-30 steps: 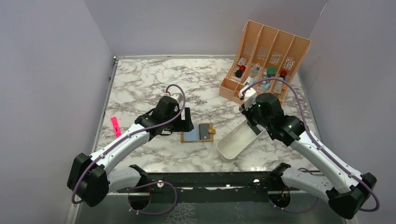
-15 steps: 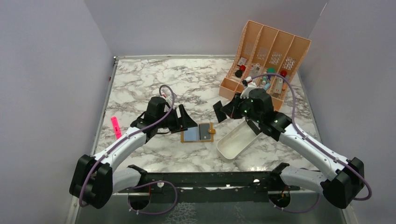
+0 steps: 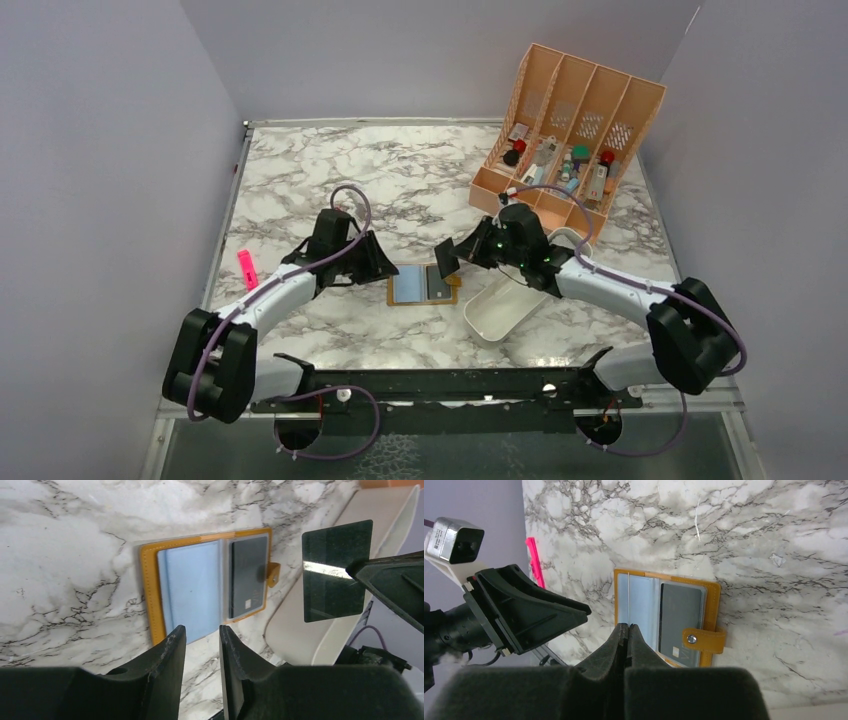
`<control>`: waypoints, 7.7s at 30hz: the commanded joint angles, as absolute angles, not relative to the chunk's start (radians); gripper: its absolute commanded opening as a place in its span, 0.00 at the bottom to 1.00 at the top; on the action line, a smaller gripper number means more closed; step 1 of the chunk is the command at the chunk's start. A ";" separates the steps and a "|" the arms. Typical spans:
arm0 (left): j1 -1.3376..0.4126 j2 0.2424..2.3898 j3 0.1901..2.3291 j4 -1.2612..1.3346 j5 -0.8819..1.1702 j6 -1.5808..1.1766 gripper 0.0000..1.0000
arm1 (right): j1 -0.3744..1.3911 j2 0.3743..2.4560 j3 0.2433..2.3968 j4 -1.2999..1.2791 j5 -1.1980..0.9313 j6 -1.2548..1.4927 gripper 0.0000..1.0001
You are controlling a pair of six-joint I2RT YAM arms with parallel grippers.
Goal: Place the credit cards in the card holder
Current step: Insert the credit card into the card holder, then turn over the card slot in the card holder.
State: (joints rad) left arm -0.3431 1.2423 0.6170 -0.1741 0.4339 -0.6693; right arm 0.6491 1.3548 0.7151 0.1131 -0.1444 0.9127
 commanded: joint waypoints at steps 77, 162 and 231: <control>-0.361 1.385 0.497 0.004 0.369 -0.700 0.10 | 0.800 1.679 0.786 0.236 -0.056 0.895 0.01; -0.430 1.436 0.603 -0.087 0.222 -0.672 0.16 | 0.804 1.858 0.854 0.334 -0.308 0.759 0.39; -0.402 1.428 0.629 -0.044 0.391 -0.698 0.43 | 0.813 1.782 0.910 0.137 -0.193 0.747 0.20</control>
